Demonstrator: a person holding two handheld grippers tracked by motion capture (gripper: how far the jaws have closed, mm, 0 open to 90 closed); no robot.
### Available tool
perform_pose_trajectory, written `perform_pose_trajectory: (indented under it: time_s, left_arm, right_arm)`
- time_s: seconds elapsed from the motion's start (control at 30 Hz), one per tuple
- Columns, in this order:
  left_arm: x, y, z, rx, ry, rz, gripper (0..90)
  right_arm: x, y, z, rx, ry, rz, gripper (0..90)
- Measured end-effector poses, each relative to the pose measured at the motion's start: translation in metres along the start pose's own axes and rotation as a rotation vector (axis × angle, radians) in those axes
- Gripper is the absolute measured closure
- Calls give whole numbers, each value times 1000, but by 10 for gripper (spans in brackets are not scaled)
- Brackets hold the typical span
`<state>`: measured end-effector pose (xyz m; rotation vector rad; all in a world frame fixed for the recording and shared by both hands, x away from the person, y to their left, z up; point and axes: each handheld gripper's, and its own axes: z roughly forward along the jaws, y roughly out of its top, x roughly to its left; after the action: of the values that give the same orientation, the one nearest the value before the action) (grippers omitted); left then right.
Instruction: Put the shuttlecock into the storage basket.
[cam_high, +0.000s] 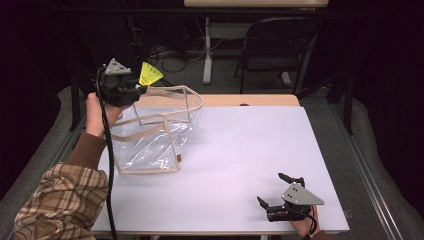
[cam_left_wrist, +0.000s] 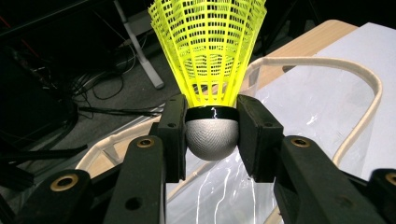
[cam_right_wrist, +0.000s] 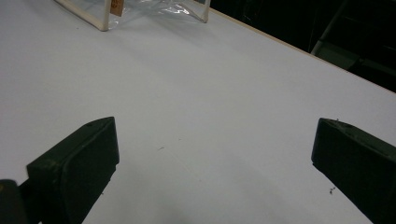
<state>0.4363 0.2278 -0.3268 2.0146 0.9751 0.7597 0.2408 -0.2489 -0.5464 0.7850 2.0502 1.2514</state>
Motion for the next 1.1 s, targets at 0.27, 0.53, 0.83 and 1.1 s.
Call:
perform_pose_trajectory:
  time_s: [0.27, 0.53, 0.83, 1.1]
  left_arm:
    - [1, -3, 1, 15, -17, 9, 651]
    - [3, -5, 4, 42, -25, 18, 651]
    - [2, -9, 7, 88, -46, 42, 651]
    - [-1, -12, 14, 143, -74, 74, 651]
  right_arm:
    - [0, 0, 0, 5, 0, -5, 4]
    - [0, 0, 0, 2, -1, -3, 4]
    - [0, 0, 0, 4, -1, -5, 5]
    - [0, 0, 0, 3, -1, -2, 5]
